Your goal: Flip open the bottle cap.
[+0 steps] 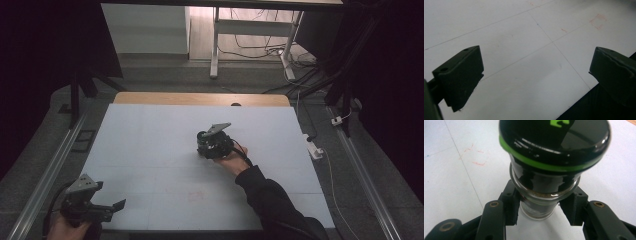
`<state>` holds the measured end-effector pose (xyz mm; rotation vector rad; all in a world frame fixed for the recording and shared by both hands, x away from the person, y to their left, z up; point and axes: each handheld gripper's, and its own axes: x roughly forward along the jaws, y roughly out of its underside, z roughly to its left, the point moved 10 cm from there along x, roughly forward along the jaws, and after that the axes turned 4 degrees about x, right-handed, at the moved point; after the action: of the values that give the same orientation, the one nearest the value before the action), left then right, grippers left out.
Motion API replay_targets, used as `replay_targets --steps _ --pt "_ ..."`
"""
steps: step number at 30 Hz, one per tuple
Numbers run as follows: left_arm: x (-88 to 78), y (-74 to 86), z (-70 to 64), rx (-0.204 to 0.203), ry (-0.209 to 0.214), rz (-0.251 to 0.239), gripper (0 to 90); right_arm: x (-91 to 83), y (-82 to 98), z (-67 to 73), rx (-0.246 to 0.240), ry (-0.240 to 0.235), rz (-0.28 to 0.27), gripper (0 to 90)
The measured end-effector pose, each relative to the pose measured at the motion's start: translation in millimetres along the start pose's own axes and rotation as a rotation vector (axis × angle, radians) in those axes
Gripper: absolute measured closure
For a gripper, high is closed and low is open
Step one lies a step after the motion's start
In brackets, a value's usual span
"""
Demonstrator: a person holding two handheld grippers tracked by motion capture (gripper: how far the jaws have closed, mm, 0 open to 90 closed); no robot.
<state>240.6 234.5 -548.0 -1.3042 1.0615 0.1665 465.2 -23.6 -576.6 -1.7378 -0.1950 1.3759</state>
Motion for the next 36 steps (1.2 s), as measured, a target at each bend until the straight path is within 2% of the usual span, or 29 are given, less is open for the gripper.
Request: replay_targets --steps 7,12,17,20,25,27,31,36 --pt "-0.9 -2.3 0.5 -0.015 -0.008 -0.014 0.0 0.2 0.3 -0.3 0.001 -0.007 -0.007 52.4" --pt "-1.7 -7.3 -0.8 -0.019 0.016 -0.043 0.0 0.3 0.4 -0.3 0.002 -0.007 -0.008 52.4" --pt "-0.5 -10.7 -2.2 -0.001 0.034 -0.054 0.0 0.3 0.5 -0.3 0.002 -0.007 -0.009 52.4" --pt "1.6 -14.9 -5.3 0.015 0.067 -0.062 0.0 0.4 0.6 -0.3 0.003 -0.007 -0.010 52.4" --pt "7.1 -22.3 -9.9 0.056 0.098 -0.077 0.0 0.5 0.6 -0.2 0.002 -0.009 -0.013 52.4" --pt "8.4 -23.6 -11.1 0.060 0.106 -0.076 0.0 0.5 0.6 -0.2 0.002 -0.009 -0.013 52.4" --pt "14.5 -30.3 -14.6 0.090 0.122 -0.079 0.0 0.5 0.6 -0.3 0.002 -0.010 -0.014 52.4" --pt "27.0 -43.0 -21.8 0.125 0.170 -0.089 0.0 0.5 0.7 -0.2 0.000 -0.011 -0.014 52.4"
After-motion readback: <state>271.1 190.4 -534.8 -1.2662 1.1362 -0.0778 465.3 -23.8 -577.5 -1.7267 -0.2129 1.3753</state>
